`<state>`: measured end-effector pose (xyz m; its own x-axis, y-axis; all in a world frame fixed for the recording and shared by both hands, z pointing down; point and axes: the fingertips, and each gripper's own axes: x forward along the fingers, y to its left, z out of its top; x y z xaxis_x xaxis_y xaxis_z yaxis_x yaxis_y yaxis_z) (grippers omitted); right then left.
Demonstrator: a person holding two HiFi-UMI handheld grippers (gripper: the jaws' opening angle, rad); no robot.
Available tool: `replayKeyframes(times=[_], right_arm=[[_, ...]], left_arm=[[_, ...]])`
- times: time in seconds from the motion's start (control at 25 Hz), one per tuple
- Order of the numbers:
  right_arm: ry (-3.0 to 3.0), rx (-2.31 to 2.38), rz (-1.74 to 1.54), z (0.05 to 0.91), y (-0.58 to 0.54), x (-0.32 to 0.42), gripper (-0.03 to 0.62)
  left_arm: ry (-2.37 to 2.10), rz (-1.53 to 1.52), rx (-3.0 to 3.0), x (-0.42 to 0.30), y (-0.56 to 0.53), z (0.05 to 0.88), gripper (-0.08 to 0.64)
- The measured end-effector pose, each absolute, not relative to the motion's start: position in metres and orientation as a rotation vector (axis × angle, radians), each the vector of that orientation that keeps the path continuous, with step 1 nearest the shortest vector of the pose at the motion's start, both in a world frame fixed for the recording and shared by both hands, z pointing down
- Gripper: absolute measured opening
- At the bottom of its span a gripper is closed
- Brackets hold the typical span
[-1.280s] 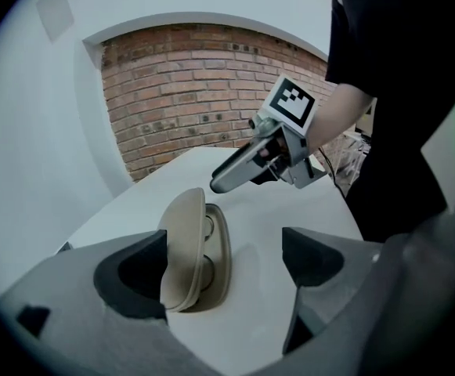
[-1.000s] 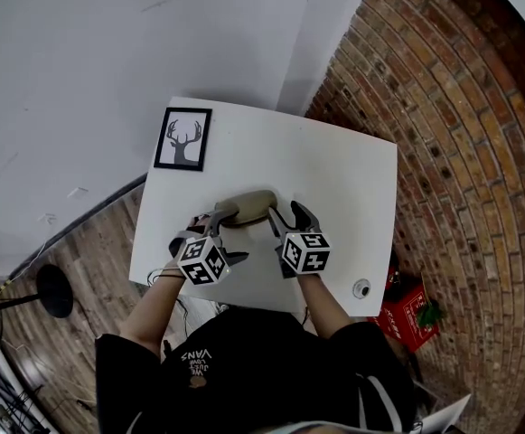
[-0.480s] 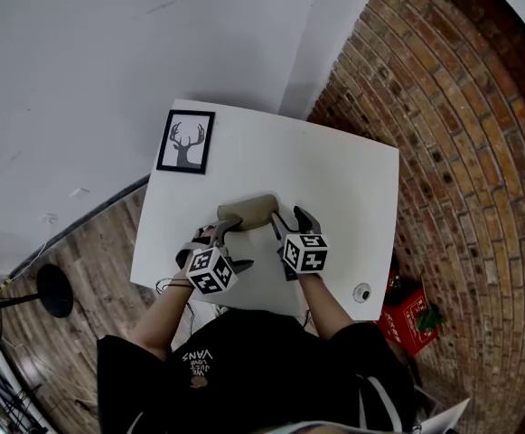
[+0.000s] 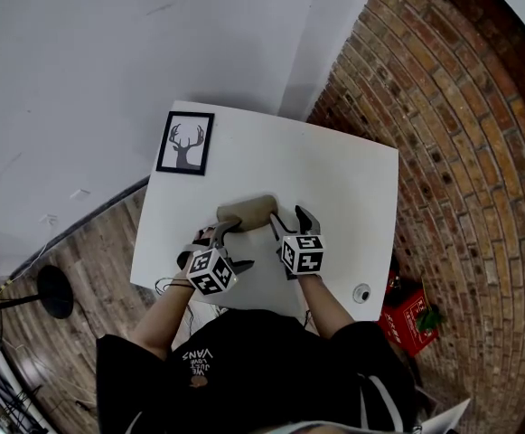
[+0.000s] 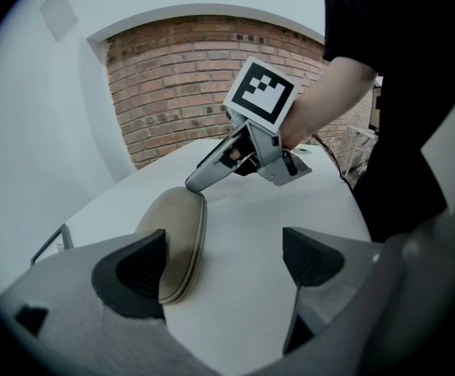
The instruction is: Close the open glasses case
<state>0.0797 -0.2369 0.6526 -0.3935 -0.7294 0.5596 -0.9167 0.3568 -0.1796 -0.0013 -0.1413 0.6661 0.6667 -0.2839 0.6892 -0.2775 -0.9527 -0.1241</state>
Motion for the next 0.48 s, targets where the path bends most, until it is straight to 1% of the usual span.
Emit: replayKeyframes(times=[0.24, 0.48], right_arm=[[-2.222, 1.447, 0.667, 0.656, -0.239, 0.081, 0.282], [-2.192, 1.460, 0.699, 0.661, -0.240, 0.081, 0.267]], left_arm=[[0.509, -1.191, -2.861, -0.001, -0.146, 0.670, 0.464], [0.566, -1.201, -2.860, -0.002, -0.153, 0.674, 0.427]])
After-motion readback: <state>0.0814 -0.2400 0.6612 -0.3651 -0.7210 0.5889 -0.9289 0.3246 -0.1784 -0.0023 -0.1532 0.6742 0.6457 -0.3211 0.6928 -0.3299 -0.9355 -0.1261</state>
